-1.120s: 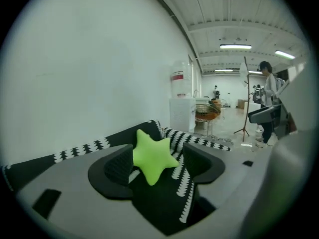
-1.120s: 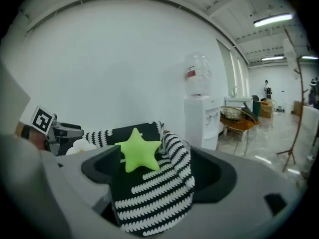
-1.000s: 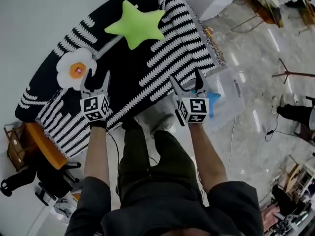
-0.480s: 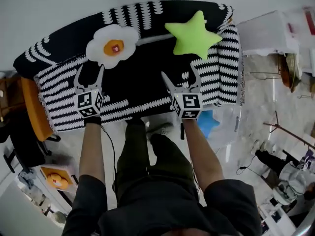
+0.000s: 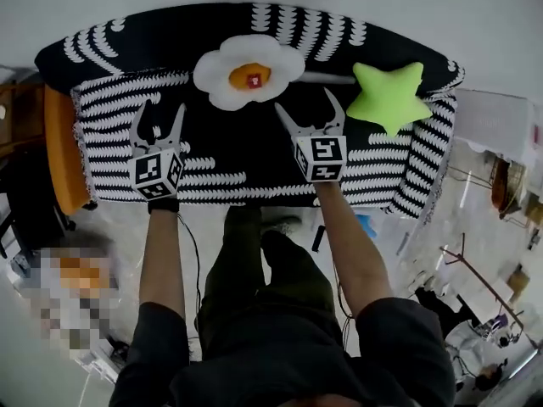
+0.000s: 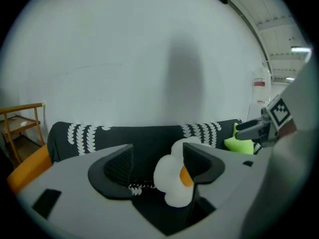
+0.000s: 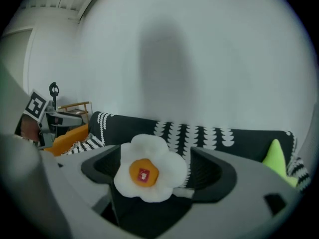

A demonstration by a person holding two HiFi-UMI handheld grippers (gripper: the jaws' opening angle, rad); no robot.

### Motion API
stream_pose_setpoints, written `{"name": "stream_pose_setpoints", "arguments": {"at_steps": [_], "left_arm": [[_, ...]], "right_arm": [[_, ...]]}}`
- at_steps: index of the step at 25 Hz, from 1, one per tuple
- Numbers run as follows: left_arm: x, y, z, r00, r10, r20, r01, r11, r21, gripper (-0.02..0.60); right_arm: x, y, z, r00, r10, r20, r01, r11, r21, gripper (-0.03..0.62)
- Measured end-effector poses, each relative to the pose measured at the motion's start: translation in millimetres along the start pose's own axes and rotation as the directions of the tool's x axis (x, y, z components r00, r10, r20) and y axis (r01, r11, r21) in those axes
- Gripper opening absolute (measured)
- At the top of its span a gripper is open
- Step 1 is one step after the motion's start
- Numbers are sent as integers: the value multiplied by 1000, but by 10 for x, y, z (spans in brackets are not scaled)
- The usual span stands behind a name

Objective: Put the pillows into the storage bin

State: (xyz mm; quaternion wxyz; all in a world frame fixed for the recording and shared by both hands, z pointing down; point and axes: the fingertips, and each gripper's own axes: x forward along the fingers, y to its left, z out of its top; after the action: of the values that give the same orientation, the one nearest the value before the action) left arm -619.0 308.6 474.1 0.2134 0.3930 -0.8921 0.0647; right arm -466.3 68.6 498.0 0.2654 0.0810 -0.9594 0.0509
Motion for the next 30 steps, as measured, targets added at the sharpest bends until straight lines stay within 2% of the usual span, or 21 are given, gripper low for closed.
{"name": "stream_pose_setpoints", "arguments": {"at_steps": [9, 18, 23, 26, 30], "left_arm": [[39, 369, -242, 999, 27, -39, -28, 999, -36, 314], [-15, 758, -614, 993, 64, -100, -70, 996, -59, 314], [-52, 815, -795, 990, 64, -128, -73, 995, -67, 314], [-32, 806, -827, 989, 63, -133, -73, 995, -71, 314], [4, 716, -776, 990, 45, -133, -53, 997, -58, 314]], "right_arm": [[1302, 195, -40, 995, 60, -78, -64, 997, -51, 436], [2118, 256, -178, 990, 33, -137, -48, 993, -107, 434], [2206, 240, -207, 993, -22, -119, 4, 989, -151, 390], [2194, 251, -157, 994, -21, -106, 4, 987, -158, 358], [2100, 308, -131, 995, -9, -104, -12, 980, -200, 215]]}}
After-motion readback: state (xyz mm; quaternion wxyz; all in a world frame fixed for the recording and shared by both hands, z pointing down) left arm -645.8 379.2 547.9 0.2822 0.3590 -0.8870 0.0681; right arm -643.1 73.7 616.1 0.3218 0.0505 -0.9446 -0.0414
